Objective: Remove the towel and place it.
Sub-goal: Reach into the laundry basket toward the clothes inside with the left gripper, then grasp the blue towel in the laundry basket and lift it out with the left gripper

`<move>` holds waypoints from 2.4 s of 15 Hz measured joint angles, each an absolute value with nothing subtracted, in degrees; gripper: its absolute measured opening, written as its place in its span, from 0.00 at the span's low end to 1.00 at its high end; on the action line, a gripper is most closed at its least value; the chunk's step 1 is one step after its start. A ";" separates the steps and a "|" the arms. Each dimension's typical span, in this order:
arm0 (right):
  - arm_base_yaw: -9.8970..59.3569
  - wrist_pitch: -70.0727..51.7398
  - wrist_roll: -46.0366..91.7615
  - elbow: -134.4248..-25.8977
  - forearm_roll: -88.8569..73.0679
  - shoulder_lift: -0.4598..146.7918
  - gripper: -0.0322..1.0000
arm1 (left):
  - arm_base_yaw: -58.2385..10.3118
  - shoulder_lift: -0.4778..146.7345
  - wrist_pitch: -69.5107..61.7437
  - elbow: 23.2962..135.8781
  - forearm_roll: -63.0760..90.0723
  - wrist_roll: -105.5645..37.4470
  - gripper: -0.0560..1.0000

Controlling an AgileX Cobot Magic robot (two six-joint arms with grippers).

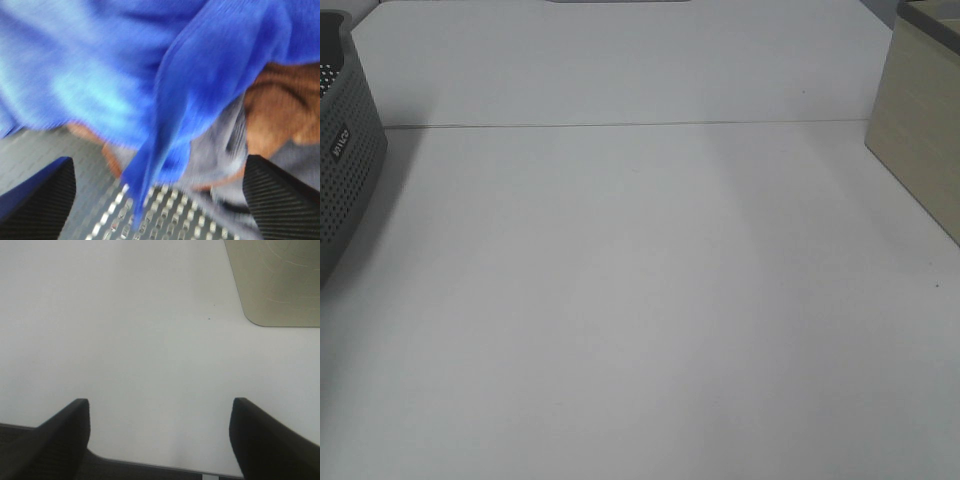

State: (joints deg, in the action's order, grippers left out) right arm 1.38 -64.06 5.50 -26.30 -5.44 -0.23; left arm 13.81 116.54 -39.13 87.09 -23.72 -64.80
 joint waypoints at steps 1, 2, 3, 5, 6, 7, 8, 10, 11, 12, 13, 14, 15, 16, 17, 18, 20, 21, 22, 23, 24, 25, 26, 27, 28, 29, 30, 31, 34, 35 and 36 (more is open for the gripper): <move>1.38 -64.06 5.50 -26.30 -5.44 -0.23 0.76 | 13.81 117.69 -38.79 87.09 -24.06 -64.80 0.86; 1.38 -64.06 5.50 -26.30 -5.44 -0.23 0.76 | 13.81 118.72 -38.73 87.20 -24.64 -64.80 0.86; 1.38 -64.06 5.50 -26.30 -5.44 -0.23 0.76 | 13.81 119.46 -38.73 87.72 -25.04 -64.86 0.86; 1.38 -64.06 5.50 -26.30 -5.44 -0.23 0.76 | 13.81 120.61 -40.05 89.78 -25.10 -64.86 0.83; 1.38 -64.06 5.50 -26.30 -5.44 -0.23 0.76 | 13.81 121.12 -41.20 91.16 -25.10 -64.92 0.79; 1.38 -64.06 5.50 -26.30 -5.44 -0.23 0.76 | 13.81 121.41 -41.94 92.25 -25.10 -64.92 0.76; 1.38 -64.06 5.50 -26.30 -5.44 -0.23 0.76 | 13.81 121.41 -42.06 92.53 -25.10 -64.92 0.68; 1.38 -64.06 5.50 -26.30 -5.44 -0.23 0.76 | 13.81 121.41 -42.17 92.53 -25.10 -64.92 0.52; 1.38 -64.06 5.50 -26.30 -5.44 -0.23 0.76 | 13.81 121.70 -42.17 92.53 -25.10 -65.60 0.41; 1.38 -64.06 5.50 -26.30 -5.44 -0.23 0.76 | 13.81 121.75 -42.00 92.53 -25.10 -65.95 0.40; 1.38 -64.06 5.50 -26.30 -5.44 -0.23 0.76 | 13.81 121.81 -41.94 92.53 -25.15 -65.95 0.40; 1.38 -64.06 5.50 -26.30 -5.44 -0.23 0.76 | 13.81 121.81 -41.94 92.53 -25.15 -65.95 0.36; 1.38 -64.06 5.50 -26.30 -5.44 -0.23 0.76 | 13.81 121.81 -41.94 92.53 -25.15 -65.95 0.32; 1.38 -64.06 5.50 -26.30 -5.44 -0.23 0.76 | 13.81 121.81 -42.17 92.53 -25.21 -66.00 0.20; 1.38 -64.06 5.50 -26.30 -5.44 -0.23 0.76 | 13.81 121.81 -42.69 92.53 -25.21 -65.60 0.09; 1.38 -64.06 5.50 -26.30 -5.44 -0.23 0.76 | 13.81 121.81 -42.97 92.53 -25.27 -64.52 0.05; 1.38 -64.06 5.50 -26.30 -5.44 -0.23 0.76 | 13.81 121.81 -42.97 92.53 -25.27 -61.25 0.05; 1.38 -64.06 5.50 -26.30 -5.44 -0.23 0.76 | 13.81 121.81 -42.97 92.53 -25.21 -59.70 0.05; 1.38 -64.06 5.50 -26.30 -5.44 -0.23 0.76 | 13.81 121.81 -42.97 92.53 -25.21 -58.73 0.05; 1.38 -64.06 5.50 -26.30 -5.44 -0.23 0.76 | 13.75 121.64 -43.03 92.53 -25.21 -57.93 0.05; 1.38 -64.06 5.50 -26.30 -5.44 -0.23 0.76 | 13.29 120.95 -43.32 92.53 -25.27 -57.12 0.05; 1.38 -64.06 5.50 -26.30 -5.44 -0.23 0.76 | 12.55 119.69 -43.66 92.53 -25.27 -56.61 0.05; 1.38 -64.06 5.50 -26.30 -5.44 -0.23 0.76 | 11.92 117.91 -43.72 92.53 -25.27 -56.38 0.05; 1.38 -64.06 5.50 -26.30 -5.44 -0.23 0.76 | 11.29 115.79 -43.95 92.53 -25.21 -56.15 0.05; 1.38 -64.06 5.50 -26.30 -5.44 -0.23 0.76 | 10.60 113.27 -44.98 92.53 -25.15 -55.98 0.05; 1.38 -64.06 5.50 -26.30 -5.44 -0.23 0.76 | 10.14 110.47 -46.52 92.53 -25.04 -55.81 0.05; 1.38 -64.06 5.50 -26.30 -5.44 -0.23 0.76 | 9.68 107.77 -48.13 92.53 -24.52 -55.81 0.05; 1.38 -64.06 5.50 -26.30 -5.44 -0.23 0.76 | 9.34 104.85 -49.10 92.53 -23.49 -55.69 0.05; 1.38 -64.06 5.50 -26.30 -5.44 -0.23 0.76 | 8.08 96.94 -49.62 92.53 -21.83 -55.52 0.05; 1.38 -64.06 5.50 -26.30 -5.44 -0.23 0.76 | 7.45 94.14 -49.68 92.53 -21.66 -55.46 0.05; 1.38 -64.06 5.50 -26.30 -5.44 -0.23 0.76 | 6.70 91.16 -49.56 92.53 -21.66 -55.35 0.05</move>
